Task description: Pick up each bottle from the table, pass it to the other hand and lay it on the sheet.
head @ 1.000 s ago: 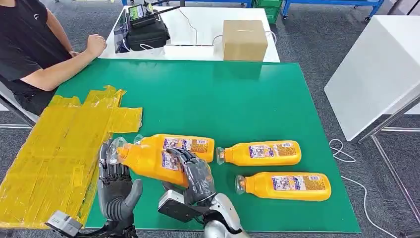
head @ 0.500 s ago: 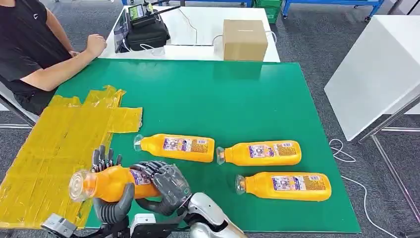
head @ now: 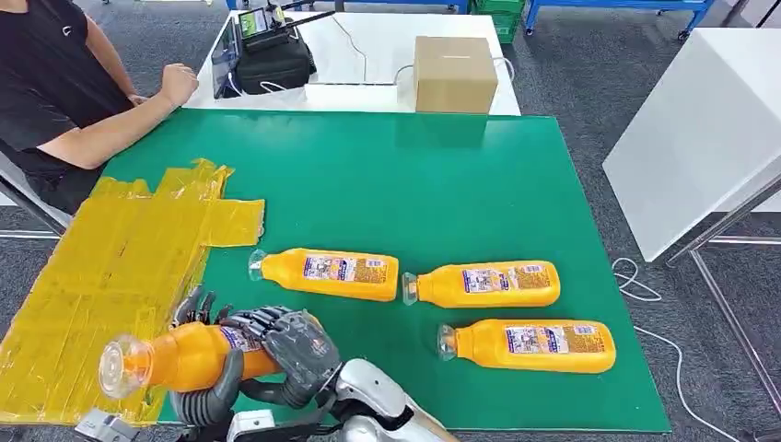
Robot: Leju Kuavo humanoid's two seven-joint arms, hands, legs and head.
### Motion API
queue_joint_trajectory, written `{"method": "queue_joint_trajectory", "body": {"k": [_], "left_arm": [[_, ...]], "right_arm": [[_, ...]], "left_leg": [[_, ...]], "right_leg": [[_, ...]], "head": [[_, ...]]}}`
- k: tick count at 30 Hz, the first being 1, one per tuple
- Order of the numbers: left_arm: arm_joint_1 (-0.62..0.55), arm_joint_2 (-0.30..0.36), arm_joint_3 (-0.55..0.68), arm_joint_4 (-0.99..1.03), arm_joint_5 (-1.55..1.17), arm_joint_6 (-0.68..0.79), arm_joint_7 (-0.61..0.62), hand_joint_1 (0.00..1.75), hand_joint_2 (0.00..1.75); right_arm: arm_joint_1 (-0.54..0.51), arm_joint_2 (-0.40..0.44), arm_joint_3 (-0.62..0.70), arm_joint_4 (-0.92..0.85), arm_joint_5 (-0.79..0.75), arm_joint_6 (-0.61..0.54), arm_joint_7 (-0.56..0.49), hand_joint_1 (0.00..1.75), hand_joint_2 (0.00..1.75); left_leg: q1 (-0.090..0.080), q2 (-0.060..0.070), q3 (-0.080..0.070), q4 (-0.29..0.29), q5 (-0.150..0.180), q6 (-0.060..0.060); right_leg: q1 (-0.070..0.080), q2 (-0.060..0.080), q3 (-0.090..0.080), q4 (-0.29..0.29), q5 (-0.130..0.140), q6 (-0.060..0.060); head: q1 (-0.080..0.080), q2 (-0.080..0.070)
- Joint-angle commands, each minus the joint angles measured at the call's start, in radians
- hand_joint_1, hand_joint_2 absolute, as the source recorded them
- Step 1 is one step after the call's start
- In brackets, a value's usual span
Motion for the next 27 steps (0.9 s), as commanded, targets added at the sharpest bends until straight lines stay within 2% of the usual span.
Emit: {"method": "queue_joint_trajectory", "body": {"k": [1,6,9,20,21,22,23,26,27], "left_arm": [[-0.062,-0.005,0.002,0.018,0.009,-0.015,0.010,1.75,1.75],[-0.057,-0.005,0.006,0.008,0.017,-0.014,0.010,1.75,1.75],[-0.050,-0.005,0.008,-0.008,0.019,0.020,0.010,1.75,1.75],[-0.050,-0.005,0.008,-0.008,0.019,0.020,0.010,1.75,1.75],[-0.045,-0.005,0.015,-0.018,0.030,0.013,0.010,1.75,1.75],[-0.042,-0.005,0.019,-0.031,0.027,0.020,0.010,1.75,1.75],[-0.033,-0.005,0.022,-0.061,0.021,0.030,0.010,1.75,1.75],[-0.005,0.004,-0.002,-0.178,-0.090,0.080,0.010,1.75,1.75],[0.004,0.055,-0.074,-0.237,-0.141,0.216,0.010,1.75,1.75]], "right_arm": [[0.027,0.055,0.131,0.063,-0.011,0.024,-0.004,1.75,1.75],[0.033,0.055,0.135,0.067,-0.021,0.003,0.004,1.75,1.75],[0.051,0.052,0.110,0.055,-0.038,-0.073,-0.018,1.71,1.75],[0.051,0.052,0.110,0.055,-0.038,-0.073,-0.018,1.71,1.75],[0.061,0.047,0.096,0.043,-0.049,-0.096,-0.028,0.44,1.75],[0.071,0.042,0.080,0.030,-0.077,-0.096,-0.050,0.00,1.75],[0.090,0.034,0.051,-0.012,-0.088,-0.146,-0.059,0.00,0.00],[0.155,-0.037,-0.036,-0.227,-0.126,-0.201,-0.070,0.00,0.00],[0.194,-0.063,-0.085,-0.308,-0.128,-0.208,-0.076,0.00,0.00]], "left_leg": [[0.000,-0.001,0.002,-0.001,0.000,0.000],[0.000,-0.002,0.003,-0.001,0.000,0.000],[0.000,-0.002,0.002,-0.001,0.000,0.000],[0.000,-0.002,0.002,-0.001,0.000,0.000],[0.000,-0.002,0.004,-0.002,-0.001,0.000],[0.000,-0.002,0.003,-0.001,-0.001,0.000],[0.000,-0.002,0.002,-0.001,0.000,0.000],[0.001,-0.002,0.001,0.000,0.000,0.000],[0.001,-0.004,0.002,0.000,-0.001,0.000]], "right_leg": [[0.000,-0.003,0.002,0.000,-0.001,-0.001],[0.000,-0.003,0.003,0.000,-0.001,-0.001],[0.001,-0.003,0.003,-0.001,-0.001,-0.001],[0.000,-0.003,0.002,-0.001,-0.001,-0.001],[0.001,-0.003,0.004,-0.001,-0.001,-0.002],[0.001,-0.003,0.003,-0.001,-0.001,-0.001],[0.000,-0.003,0.002,-0.001,-0.001,-0.001],[0.001,-0.003,0.001,0.000,-0.001,-0.001],[0.001,-0.005,0.003,0.000,-0.002,-0.001]], "head": [[0.000,0.000],[0.000,0.000],[0.000,0.000],[0.000,0.000],[0.000,0.000],[0.000,0.000],[0.000,0.000],[0.000,0.000],[0.000,0.000]]}}
